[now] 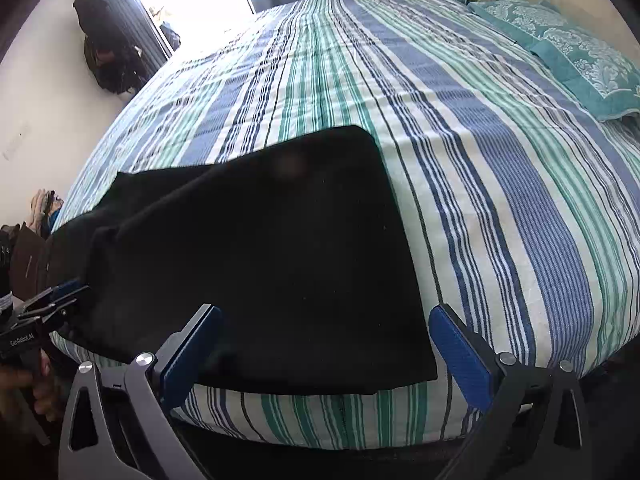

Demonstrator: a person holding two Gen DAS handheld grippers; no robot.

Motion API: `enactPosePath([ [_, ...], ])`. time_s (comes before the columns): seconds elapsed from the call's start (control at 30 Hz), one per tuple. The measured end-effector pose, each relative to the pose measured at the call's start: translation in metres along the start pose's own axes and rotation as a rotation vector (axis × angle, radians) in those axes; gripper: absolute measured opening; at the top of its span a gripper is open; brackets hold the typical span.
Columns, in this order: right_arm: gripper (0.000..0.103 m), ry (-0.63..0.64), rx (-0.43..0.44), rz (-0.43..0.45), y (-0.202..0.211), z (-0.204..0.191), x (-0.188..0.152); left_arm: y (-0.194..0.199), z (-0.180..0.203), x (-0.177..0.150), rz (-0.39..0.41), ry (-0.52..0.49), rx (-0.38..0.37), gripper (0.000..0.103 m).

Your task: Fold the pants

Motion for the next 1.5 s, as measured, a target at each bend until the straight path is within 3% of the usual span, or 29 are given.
enactPosePath([
  [0.1,0.103,-0.020,-0.009,0.138,0.031,0.006,0.006,0.023,-0.023,0.008,0.047,0.072,0.015,0.087],
  [0.27,0.103,-0.075,-0.011,0.196,0.041,0.015,0.008,0.048,-0.093,0.011,0.054,0.220,0.135,0.087],
  [0.4,0.103,-0.067,-0.019,0.198,0.036,0.014,0.011,0.069,-0.140,0.013,0.063,0.267,0.259,0.087],
  [0.53,0.103,-0.070,-0.005,0.182,0.030,0.013,0.009,0.083,-0.163,0.016,0.080,0.254,0.361,0.087],
  [0.87,0.103,-0.069,0.016,0.161,0.025,0.011,0.005,0.084,-0.178,0.022,0.066,0.229,0.468,0.087],
  [0.97,0.103,-0.081,0.021,0.150,0.023,0.013,0.004,0.082,-0.180,0.025,0.046,0.215,0.456,0.087],
  [1.07,0.103,-0.100,0.029,0.154,0.025,0.016,0.004,0.082,-0.199,0.036,0.009,0.223,0.341,0.087],
  [1.2,0.103,-0.123,0.046,0.161,0.026,0.019,0.006,0.088,-0.263,0.041,-0.030,0.422,0.210,0.088],
  [1.27,0.103,-0.141,0.055,0.160,0.025,0.021,0.007,0.085,-0.282,0.036,-0.055,0.467,0.169,0.088],
  [1.4,0.103,-0.170,0.070,0.150,0.020,0.021,0.008,0.063,-0.292,0.016,-0.128,0.393,0.228,0.088],
  [1.5,0.103,-0.159,0.075,0.138,0.017,0.017,0.008,0.045,-0.293,0.004,-0.155,0.398,0.202,0.098],
])
Point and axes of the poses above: each gripper's, at about its wrist camera, not at the fingertips, and y roughly against the way its jaws point, z to its right, x to its top, the point moved 8 cm from there along -y, roughly the way its jaws point, and after that the axes turned 1 degree about y, right-handed, at the moved point
